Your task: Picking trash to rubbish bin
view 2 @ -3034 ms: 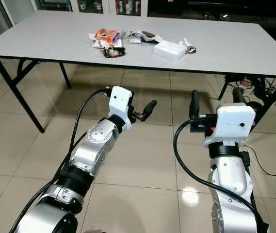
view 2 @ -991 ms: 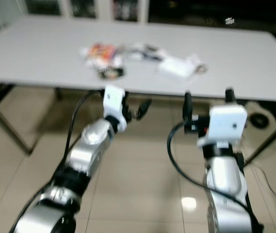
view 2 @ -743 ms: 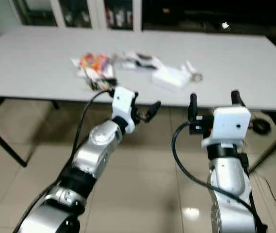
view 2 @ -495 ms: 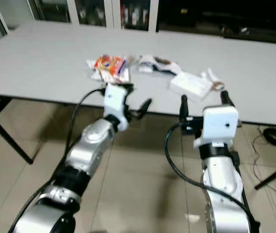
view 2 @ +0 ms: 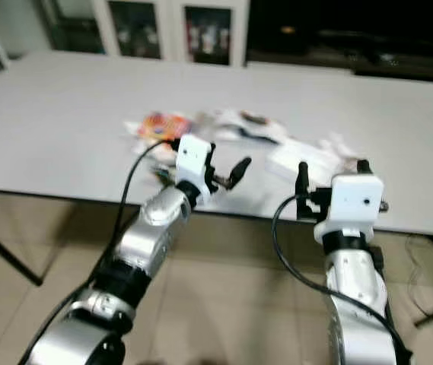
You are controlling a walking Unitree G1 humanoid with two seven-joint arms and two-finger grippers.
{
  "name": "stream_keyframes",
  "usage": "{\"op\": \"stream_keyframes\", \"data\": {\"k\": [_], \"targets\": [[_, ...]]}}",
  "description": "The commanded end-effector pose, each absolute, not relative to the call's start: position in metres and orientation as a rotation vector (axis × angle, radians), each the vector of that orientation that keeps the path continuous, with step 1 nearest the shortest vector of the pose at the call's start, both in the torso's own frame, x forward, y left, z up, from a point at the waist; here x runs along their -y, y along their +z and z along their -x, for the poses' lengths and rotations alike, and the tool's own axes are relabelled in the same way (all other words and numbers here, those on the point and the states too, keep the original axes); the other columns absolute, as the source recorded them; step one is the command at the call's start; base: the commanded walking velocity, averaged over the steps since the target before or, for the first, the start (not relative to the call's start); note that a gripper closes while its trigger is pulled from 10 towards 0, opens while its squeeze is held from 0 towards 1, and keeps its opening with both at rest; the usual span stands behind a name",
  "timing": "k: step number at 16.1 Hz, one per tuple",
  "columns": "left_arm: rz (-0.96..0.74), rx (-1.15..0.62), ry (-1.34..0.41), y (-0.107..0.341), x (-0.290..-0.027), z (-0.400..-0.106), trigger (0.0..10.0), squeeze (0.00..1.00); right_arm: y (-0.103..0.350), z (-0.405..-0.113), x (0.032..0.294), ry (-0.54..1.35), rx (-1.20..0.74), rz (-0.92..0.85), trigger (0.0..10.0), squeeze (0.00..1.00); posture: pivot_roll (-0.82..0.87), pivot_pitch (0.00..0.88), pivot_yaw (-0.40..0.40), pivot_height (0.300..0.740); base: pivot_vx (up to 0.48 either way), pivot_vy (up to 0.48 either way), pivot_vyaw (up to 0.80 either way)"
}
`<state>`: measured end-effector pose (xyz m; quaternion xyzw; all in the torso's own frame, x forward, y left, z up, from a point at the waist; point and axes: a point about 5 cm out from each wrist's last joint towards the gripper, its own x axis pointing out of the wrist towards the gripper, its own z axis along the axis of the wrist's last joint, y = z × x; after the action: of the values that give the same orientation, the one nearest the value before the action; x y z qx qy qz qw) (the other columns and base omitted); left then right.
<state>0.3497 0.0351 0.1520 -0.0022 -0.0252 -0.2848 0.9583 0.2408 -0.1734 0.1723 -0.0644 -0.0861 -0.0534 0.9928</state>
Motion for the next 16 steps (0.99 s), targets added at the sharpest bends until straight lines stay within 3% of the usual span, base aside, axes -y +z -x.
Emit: {"op": "stream_keyframes", "data": {"k": [1,3,9,16], "targets": [[-0.005,0.039,-0.573,0.151,-0.037,-0.351,10.0,0.0,0.168,-0.241,0.177,-0.118,0.144,0.111,10.0,0.0,0.06,0.05,-0.03,0.74,0.412,0.0,0.0],[-0.011,0.042,-0.583,0.148,-0.039,-0.351,10.0,0.0,0.159,-0.239,0.183,-0.144,0.104,0.048,10.0,0.0,0.06,0.05,-0.028,0.74,0.324,0.0,0.0],[-0.019,0.053,-0.557,0.136,-0.055,-0.349,10.0,0.0,0.12,-0.228,0.196,-0.225,-0.047,-0.049,10.0,0.0,0.07,0.053,-0.02,0.74,0.0,0.0,0.0],[-0.042,0.053,-0.55,0.127,-0.063,-0.347,10.0,0.0,0.108,-0.227,0.197,-0.284,-0.107,-0.004,10.0,0.0,0.07,0.073,0.001,0.74,0.0,0.0,0.0]]}}
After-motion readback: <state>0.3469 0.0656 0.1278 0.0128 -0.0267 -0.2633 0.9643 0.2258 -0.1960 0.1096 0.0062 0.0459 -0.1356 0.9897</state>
